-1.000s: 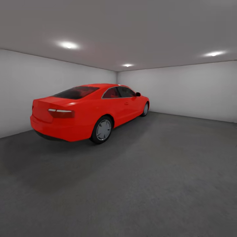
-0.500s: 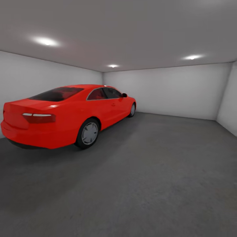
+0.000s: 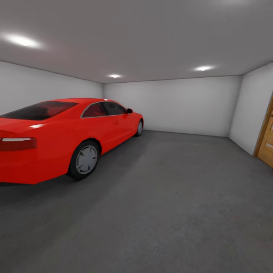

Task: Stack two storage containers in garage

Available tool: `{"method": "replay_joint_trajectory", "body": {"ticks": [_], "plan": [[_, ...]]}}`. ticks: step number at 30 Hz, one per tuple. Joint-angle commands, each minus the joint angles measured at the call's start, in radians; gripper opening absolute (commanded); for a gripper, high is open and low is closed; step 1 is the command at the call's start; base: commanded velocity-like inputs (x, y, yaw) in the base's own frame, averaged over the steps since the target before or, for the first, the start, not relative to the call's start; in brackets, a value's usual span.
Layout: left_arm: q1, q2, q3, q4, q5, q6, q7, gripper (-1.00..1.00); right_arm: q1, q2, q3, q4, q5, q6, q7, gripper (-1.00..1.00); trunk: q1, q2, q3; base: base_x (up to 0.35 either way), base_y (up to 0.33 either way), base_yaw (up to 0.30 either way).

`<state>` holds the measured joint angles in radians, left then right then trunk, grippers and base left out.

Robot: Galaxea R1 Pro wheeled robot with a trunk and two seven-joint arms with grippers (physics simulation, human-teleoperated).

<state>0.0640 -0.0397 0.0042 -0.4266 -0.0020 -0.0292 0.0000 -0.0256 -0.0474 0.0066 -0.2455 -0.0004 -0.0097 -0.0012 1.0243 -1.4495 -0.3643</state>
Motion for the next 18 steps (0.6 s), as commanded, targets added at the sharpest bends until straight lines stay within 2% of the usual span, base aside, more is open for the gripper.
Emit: {"method": "replay_joint_trajectory", "body": {"ticks": [1, 18], "plan": [[0.000, 0.000, 0.001, -0.001, 0.000, -0.001, 0.000, 1.00, 0.000, 0.000, 0.001, 0.000, 0.001, -0.001, 0.000, 1.00, 0.001, 0.000, -0.001, 0.345, 0.000, -0.061], [0.000, 0.000, 0.002, -0.001, -0.001, -0.001, 0.000, 1.00, 0.000, 0.000, 0.001, 0.000, 0.002, -0.001, 0.000, 1.00, 0.001, 0.000, -0.003, 0.346, 0.000, -0.012]]}}
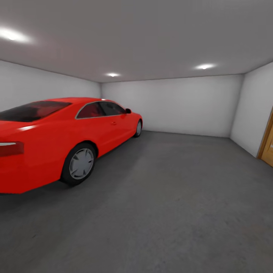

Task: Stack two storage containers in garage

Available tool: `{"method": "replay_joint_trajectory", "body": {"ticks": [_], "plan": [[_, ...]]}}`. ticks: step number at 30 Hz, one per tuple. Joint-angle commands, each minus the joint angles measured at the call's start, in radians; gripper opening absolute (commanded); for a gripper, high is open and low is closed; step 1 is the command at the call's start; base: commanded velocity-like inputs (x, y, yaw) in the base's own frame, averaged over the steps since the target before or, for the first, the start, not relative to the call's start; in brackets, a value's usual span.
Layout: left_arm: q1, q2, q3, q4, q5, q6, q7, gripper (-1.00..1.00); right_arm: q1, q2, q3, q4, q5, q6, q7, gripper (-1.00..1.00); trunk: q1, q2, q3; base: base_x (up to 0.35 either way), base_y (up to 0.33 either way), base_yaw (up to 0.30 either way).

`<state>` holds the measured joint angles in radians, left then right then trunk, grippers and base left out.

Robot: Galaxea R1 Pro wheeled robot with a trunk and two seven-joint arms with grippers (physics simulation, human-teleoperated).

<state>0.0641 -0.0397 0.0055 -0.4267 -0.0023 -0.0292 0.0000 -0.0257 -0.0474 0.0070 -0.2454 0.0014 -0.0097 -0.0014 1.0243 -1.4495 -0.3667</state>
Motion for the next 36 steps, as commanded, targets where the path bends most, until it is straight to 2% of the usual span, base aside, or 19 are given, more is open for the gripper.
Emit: {"method": "replay_joint_trajectory", "body": {"ticks": [1, 36], "plan": [[0.000, 0.000, 0.001, -0.001, 0.000, -0.001, 0.000, 1.00, 0.000, 0.000, 0.001, 0.000, 0.000, -0.001, 0.000, 1.00, 0.001, 0.000, -0.002, 0.346, 0.000, 0.000], [0.000, 0.000, 0.001, -0.001, -0.001, -0.001, 0.000, 1.00, 0.000, -0.002, 0.001, 0.000, 0.000, 0.000, 0.000, 1.00, 0.001, 0.000, -0.058, 0.346, 0.000, 0.000]]}}
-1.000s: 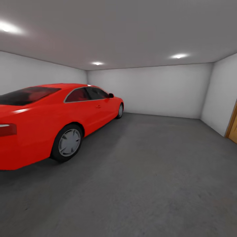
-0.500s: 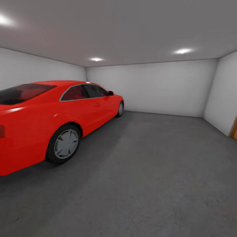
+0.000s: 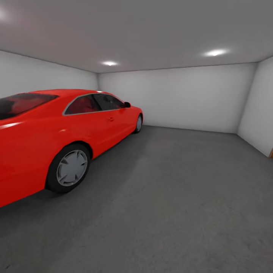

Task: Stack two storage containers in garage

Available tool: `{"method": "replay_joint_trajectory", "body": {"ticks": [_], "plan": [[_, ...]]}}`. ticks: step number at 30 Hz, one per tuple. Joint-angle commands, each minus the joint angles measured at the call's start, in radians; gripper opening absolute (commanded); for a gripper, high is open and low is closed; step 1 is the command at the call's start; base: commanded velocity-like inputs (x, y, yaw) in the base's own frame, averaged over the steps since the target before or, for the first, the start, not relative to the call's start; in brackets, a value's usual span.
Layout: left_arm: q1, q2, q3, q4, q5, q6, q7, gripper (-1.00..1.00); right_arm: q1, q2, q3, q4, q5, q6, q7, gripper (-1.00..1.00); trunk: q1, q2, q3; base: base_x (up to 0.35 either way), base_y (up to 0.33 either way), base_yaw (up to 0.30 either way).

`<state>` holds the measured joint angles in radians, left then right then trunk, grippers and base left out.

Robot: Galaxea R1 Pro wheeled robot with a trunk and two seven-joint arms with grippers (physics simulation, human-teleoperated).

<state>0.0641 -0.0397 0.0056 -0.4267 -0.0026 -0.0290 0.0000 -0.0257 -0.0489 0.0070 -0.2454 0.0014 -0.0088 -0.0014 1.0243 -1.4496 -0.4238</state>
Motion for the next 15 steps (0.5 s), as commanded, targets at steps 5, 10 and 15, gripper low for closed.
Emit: {"method": "replay_joint_trajectory", "body": {"ticks": [5, 10, 15], "plan": [[0.000, 0.000, 0.001, -0.001, 0.000, -0.001, 0.000, 1.00, 0.000, 0.000, 0.001, 0.000, 0.000, -0.001, 0.000, 1.00, 0.001, 0.000, -0.009, 0.346, 0.000, 0.000], [0.000, 0.000, 0.001, -0.001, 0.000, -0.001, 0.000, 1.00, 0.000, -0.001, 0.001, 0.000, -0.002, -0.002, 0.000, 1.00, 0.001, 0.000, -0.017, 0.346, 0.000, 0.000], [0.000, 0.000, 0.001, -0.001, 0.000, -0.001, 0.000, 1.00, 0.000, -0.002, 0.001, 0.000, -0.003, -0.002, 0.000, 1.00, 0.001, 0.000, -0.025, 0.346, 0.000, 0.000]]}}
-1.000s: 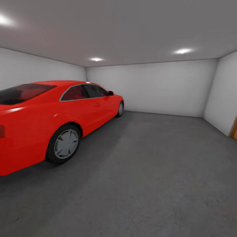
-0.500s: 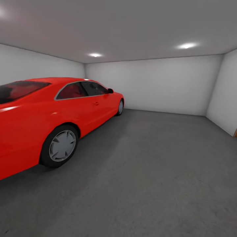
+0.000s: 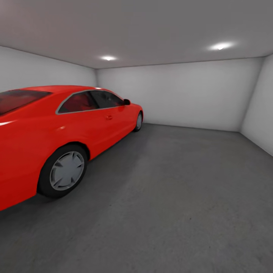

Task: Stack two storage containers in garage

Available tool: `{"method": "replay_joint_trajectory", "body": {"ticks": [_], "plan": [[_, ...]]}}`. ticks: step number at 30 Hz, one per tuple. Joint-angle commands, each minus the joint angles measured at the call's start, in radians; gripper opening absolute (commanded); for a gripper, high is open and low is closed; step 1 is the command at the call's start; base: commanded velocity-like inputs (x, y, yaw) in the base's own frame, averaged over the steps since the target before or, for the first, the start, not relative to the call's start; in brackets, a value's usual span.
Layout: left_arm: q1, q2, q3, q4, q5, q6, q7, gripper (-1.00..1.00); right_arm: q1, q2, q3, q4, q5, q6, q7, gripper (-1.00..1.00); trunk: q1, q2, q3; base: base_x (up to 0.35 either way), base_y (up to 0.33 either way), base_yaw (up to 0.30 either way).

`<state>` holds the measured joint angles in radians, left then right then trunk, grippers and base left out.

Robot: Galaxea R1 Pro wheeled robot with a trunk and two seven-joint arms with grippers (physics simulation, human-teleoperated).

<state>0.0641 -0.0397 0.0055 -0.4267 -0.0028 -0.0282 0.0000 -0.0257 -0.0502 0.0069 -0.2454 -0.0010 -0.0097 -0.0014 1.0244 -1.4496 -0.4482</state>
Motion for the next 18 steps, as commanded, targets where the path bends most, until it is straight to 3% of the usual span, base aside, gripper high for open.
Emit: {"method": "replay_joint_trajectory", "body": {"ticks": [1, 18], "plan": [[0.000, 0.000, 0.001, -0.001, 0.000, -0.001, 0.000, 1.00, 0.000, 0.000, 0.000, 0.000, 0.000, -0.001, 0.000, 1.00, 0.001, 0.000, -0.003, 0.346, 0.000, 0.000], [0.000, 0.000, 0.001, -0.001, 0.000, -0.001, 0.000, 1.00, 0.000, 0.000, 0.001, 0.000, 0.002, -0.001, 0.000, 1.00, 0.001, 0.000, -0.024, 0.346, 0.000, 0.000]]}}
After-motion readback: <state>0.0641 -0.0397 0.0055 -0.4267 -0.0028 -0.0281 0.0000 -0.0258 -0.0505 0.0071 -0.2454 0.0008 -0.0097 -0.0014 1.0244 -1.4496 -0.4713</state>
